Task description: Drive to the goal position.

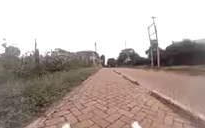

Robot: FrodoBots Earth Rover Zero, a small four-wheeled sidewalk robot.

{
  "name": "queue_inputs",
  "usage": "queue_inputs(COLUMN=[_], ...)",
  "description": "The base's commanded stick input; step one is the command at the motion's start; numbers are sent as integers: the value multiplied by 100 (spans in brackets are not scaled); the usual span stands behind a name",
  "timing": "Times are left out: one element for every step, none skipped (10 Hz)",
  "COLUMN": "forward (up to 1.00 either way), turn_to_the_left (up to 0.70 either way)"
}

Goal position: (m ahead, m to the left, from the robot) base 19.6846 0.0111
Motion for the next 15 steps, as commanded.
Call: queue_inputs(forward=[70, 70, 70, 70, 70, 70, 70, 70, 70, 70, 70, 70, 70, 70, 70], turn_to_the_left=[2, 3, 4, 1, 0, 1, 4, 2, 1, 0, -35, -35, -35, -35, -35])
